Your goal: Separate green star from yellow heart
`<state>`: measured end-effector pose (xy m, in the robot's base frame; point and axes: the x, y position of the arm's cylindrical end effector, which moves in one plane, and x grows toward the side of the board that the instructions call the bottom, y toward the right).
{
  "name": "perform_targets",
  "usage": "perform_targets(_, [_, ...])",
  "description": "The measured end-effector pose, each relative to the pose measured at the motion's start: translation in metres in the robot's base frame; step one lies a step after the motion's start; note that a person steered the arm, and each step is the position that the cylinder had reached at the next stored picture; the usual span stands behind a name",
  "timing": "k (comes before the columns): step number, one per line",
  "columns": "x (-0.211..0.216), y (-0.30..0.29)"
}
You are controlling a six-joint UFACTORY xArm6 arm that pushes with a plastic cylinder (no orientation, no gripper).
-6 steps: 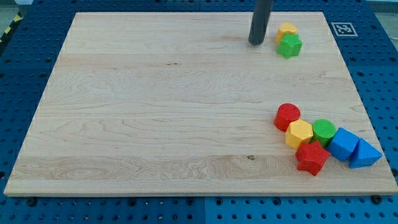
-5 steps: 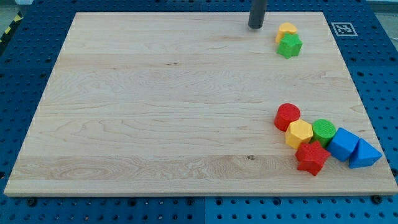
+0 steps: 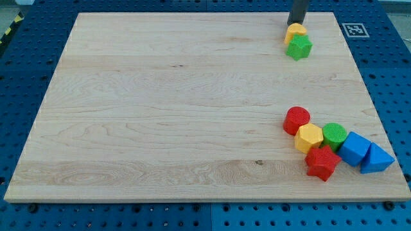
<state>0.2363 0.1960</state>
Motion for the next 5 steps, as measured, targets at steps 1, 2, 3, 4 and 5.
perform_targets(1, [0.009, 0.0])
perform_targets(2, [0.024, 0.0])
perform_targets(3, [0.029, 0.0])
perform_targets(4, [0.036, 0.0])
perform_targets(5, [0.048, 0.0])
